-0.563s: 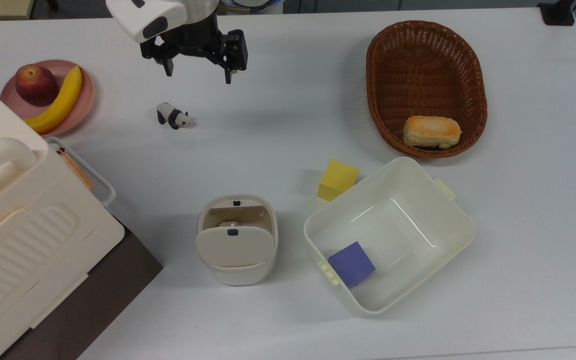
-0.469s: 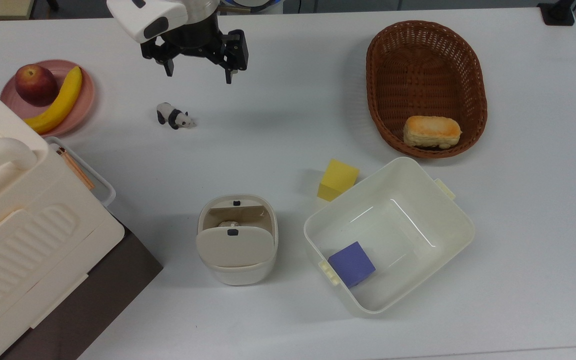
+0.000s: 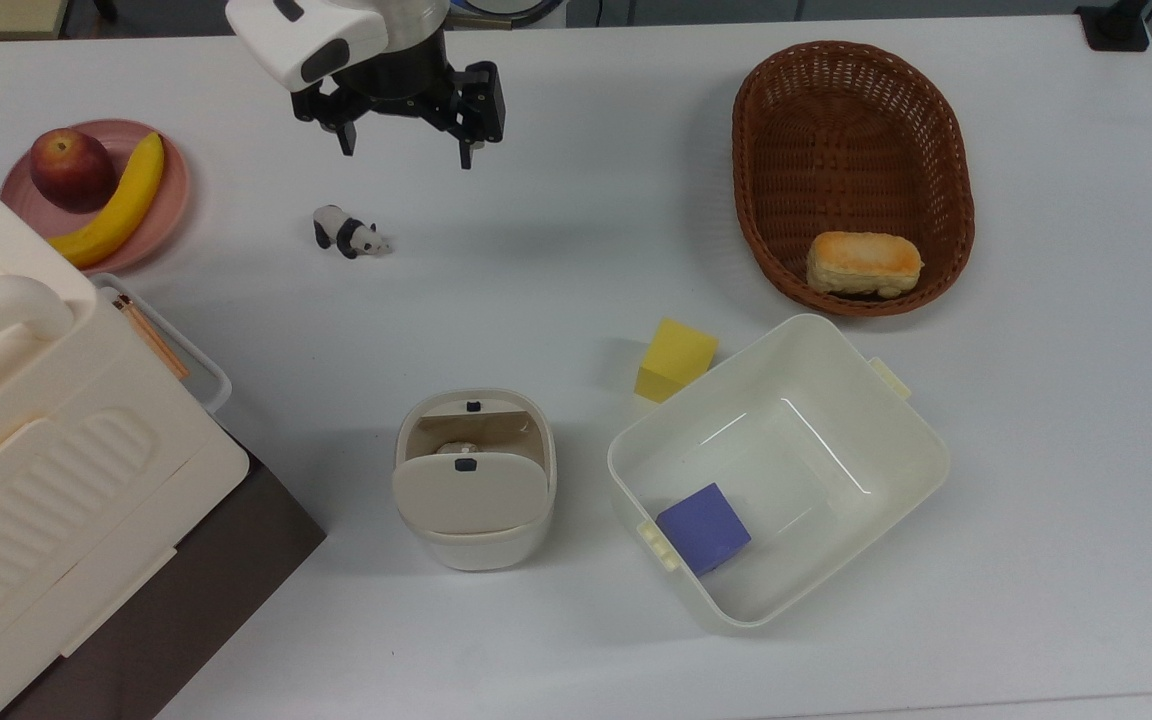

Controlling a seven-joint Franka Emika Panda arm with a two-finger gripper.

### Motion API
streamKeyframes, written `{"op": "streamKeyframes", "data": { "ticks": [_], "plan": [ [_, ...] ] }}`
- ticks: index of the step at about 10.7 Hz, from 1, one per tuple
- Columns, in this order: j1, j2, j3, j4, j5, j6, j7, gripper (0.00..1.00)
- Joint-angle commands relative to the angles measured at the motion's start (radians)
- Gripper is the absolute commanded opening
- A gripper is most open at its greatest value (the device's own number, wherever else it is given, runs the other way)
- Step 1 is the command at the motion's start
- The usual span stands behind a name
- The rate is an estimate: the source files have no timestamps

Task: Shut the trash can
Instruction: 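Move the gripper over the cream trash can's raised lid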

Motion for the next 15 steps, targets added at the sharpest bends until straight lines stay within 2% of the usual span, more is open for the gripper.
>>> {"op": "streamKeyframes", "data": {
  "ticks": [1,2,3,5,6,7,9,13,15],
  "plan": [
    [0.007,-0.017,-0.001,-0.023,-0.006,0.007,-0.025,1.00],
    [0.007,-0.016,-0.001,-0.023,-0.006,0.009,-0.027,1.00],
    [0.005,-0.014,0.001,-0.023,-0.006,0.010,-0.045,0.85],
    [0.005,0.001,0.001,-0.016,0.006,0.013,-0.119,0.28],
    [0.005,0.003,0.002,-0.011,0.020,0.035,-0.122,0.05],
    [0.005,0.001,0.002,-0.011,0.057,0.093,-0.128,0.00],
    [0.007,0.010,0.002,0.003,0.104,0.272,-0.116,0.00],
    [0.027,0.117,0.006,0.027,0.102,0.671,-0.038,0.00],
    [0.028,0.193,0.004,0.079,0.097,0.832,-0.004,0.00]
  ]
}}
